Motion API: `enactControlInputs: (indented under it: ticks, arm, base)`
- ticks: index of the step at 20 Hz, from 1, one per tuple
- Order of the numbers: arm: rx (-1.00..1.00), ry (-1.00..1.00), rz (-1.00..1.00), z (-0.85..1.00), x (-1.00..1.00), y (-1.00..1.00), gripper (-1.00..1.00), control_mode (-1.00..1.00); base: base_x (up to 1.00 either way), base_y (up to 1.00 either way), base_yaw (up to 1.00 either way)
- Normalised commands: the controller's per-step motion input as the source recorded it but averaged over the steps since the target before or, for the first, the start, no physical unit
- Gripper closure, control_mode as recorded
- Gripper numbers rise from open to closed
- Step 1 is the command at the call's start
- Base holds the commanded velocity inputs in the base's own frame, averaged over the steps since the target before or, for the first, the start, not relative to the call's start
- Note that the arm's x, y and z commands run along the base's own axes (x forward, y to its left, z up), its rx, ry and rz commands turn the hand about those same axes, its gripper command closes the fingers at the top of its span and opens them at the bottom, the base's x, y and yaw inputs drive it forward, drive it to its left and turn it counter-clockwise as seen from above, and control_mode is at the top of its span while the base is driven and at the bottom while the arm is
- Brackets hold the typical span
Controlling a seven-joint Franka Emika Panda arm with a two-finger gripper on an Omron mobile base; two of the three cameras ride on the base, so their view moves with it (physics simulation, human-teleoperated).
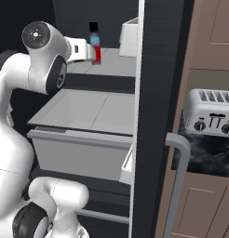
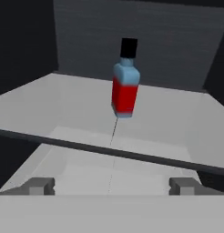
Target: Place the liquor and beer on the top shelf of the fridge to keep them out of children's reach, and place the orange on lower shelves for easy access.
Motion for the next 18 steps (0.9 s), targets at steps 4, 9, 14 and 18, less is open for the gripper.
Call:
enactControlInputs:
  ticks: [4, 9, 14, 18]
  arm:
    - [-0.03, 0.15, -0.07, -0.54, -0.78, 0.0, -1.0, -1.0]
    - [-0.03, 0.13, -0.07, -0.56, -0.55, 0.0, -1.0, -1.0]
    - [-0.04, 0.17, -0.08, -0.6, -0.41, 0.0, -1.0, -1.0]
    - [0.0, 0.15, -0.04, -0.34, -0.35, 0.04, -1.0, -1.0]
  base:
    - [0.0, 0.0, 0.0]
    - [0.0, 0.0, 0.0]
    - [0.0, 0.0, 0.0]
    - [0.0, 0.0, 0.0]
